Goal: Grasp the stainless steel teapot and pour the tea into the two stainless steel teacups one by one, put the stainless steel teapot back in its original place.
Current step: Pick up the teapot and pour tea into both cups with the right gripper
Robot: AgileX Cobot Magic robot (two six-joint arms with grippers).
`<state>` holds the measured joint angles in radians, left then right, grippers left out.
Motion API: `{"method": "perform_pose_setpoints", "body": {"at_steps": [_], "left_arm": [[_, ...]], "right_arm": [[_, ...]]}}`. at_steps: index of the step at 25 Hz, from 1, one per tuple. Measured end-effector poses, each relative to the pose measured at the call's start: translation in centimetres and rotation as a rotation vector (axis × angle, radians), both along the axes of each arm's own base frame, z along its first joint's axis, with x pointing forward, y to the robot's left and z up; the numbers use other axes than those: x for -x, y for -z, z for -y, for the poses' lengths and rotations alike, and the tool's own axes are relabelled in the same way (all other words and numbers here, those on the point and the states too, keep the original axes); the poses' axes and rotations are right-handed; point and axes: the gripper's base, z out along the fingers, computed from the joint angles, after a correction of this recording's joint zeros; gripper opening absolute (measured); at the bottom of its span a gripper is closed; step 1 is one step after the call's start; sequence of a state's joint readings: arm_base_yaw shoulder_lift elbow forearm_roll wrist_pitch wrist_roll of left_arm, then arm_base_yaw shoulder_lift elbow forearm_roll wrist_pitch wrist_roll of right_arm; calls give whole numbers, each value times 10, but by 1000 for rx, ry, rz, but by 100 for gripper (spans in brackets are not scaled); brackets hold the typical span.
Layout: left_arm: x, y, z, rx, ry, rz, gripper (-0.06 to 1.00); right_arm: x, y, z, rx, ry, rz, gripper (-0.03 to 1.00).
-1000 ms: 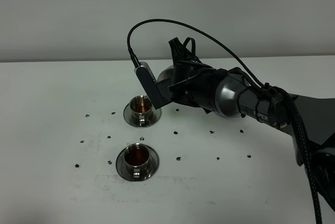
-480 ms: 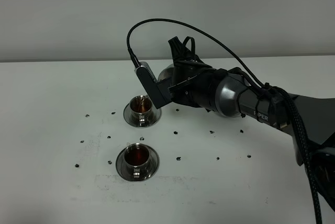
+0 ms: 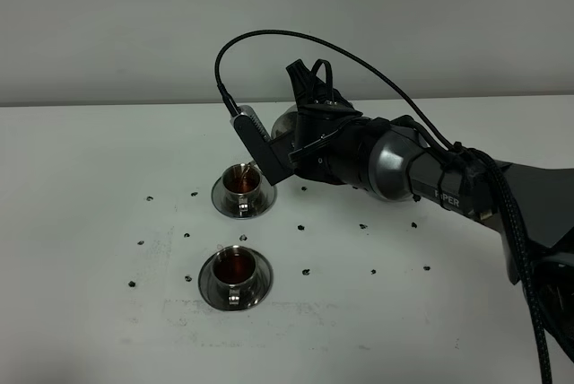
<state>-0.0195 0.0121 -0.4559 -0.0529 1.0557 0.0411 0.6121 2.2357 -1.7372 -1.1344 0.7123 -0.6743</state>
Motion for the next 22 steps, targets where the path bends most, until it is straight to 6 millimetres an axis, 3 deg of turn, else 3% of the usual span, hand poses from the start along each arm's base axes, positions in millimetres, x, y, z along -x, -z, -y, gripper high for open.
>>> {"method": "perform_pose_setpoints", "body": {"at_steps": [22], "left_arm": [[0, 0, 0, -1, 1, 0, 37]], "right_arm": [[-1, -1, 0, 32, -22, 8, 19]]}}
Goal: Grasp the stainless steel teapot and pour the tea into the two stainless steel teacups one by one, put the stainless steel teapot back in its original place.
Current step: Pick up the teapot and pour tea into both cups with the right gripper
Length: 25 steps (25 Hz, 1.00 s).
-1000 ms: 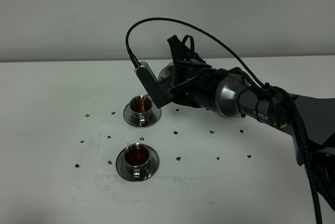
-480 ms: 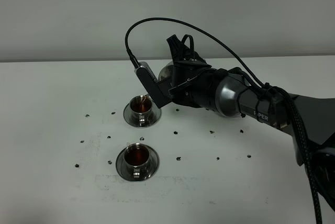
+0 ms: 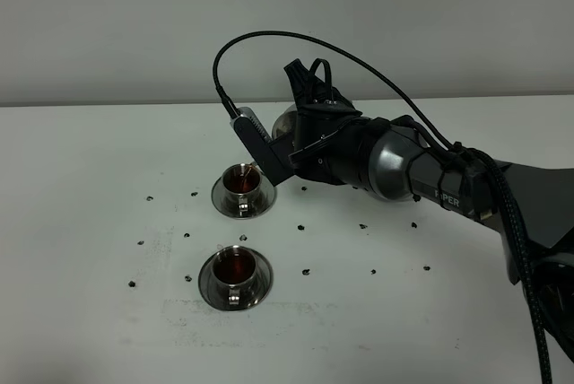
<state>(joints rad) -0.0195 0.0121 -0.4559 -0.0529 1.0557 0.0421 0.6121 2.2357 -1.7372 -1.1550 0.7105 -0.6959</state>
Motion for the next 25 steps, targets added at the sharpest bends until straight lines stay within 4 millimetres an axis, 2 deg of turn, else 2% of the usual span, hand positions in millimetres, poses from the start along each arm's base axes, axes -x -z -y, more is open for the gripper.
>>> {"method": "perform_pose_setpoints", "body": {"at_steps": [25], "left_arm": [[0, 0, 0, -1, 1, 0, 37]], "right_arm": [[0, -1, -1, 16, -12, 11, 19]]}}
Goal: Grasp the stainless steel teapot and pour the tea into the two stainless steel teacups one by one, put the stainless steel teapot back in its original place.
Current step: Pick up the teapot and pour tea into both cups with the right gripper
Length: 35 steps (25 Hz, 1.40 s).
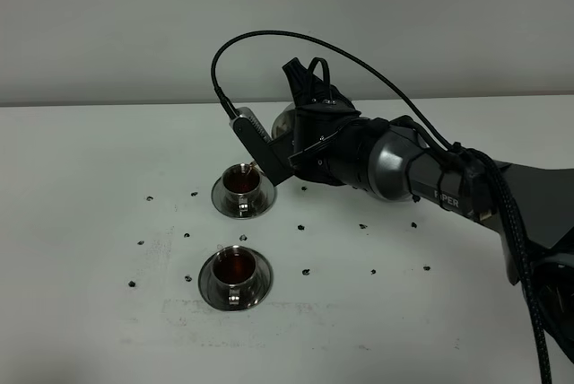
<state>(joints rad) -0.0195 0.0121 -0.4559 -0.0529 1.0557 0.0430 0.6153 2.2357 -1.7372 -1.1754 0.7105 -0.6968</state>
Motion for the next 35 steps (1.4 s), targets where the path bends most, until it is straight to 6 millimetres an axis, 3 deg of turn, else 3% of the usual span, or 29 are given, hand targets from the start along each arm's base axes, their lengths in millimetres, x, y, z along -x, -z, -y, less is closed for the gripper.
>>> {"method": "perform_pose_setpoints", "body": {"at_steps": [19, 35], "left_arm": [[0, 0, 0, 1, -1, 0, 37], [0, 0, 0, 1, -1, 0, 37]], "right_arm": [[0, 0, 0, -3, 1, -2, 19], [10, 5, 2, -187, 151, -116, 19]]}}
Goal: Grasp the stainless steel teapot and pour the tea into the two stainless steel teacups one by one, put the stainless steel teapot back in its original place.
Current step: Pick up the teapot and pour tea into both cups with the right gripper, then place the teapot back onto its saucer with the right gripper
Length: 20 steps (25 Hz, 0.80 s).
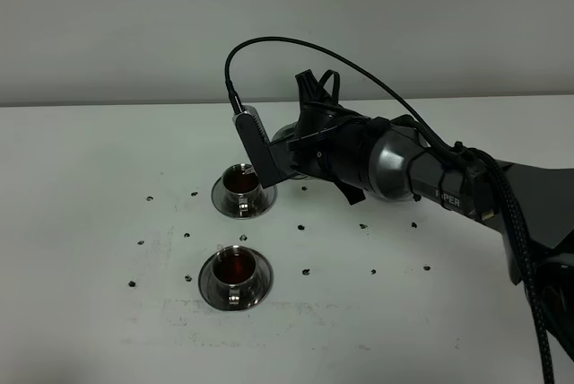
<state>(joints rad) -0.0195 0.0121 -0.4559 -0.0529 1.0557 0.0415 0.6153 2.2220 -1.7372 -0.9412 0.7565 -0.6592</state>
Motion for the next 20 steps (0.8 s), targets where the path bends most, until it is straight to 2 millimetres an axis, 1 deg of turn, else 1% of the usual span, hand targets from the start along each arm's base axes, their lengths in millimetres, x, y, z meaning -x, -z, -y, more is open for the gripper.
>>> {"method": "perform_pose_setpoints", "body": {"at_steps": [2, 5, 8, 10, 14, 17, 20], "left_arm": [[0, 0, 0, 0, 0, 0, 37], [0, 0, 0, 0, 0, 0, 37], [0, 0, 0, 0, 0, 0, 37], [0, 0, 0, 0, 0, 0, 37], [0, 0, 0, 0, 0, 0, 37], [0, 0, 0, -1, 0, 0, 37], [0, 0, 0, -2, 1, 0, 37]], "right_arm": [[4, -10, 2, -47, 46, -11, 19], [14, -33, 5, -185, 151, -31, 19], [24, -52, 10, -375, 293, -72, 19], [29, -56, 14, -517, 420, -128, 19], [30, -51, 24, -748, 677, -259, 19], [27, -46, 33, -818, 805, -285, 19], [22, -38, 37, -838, 865, -293, 19]]}}
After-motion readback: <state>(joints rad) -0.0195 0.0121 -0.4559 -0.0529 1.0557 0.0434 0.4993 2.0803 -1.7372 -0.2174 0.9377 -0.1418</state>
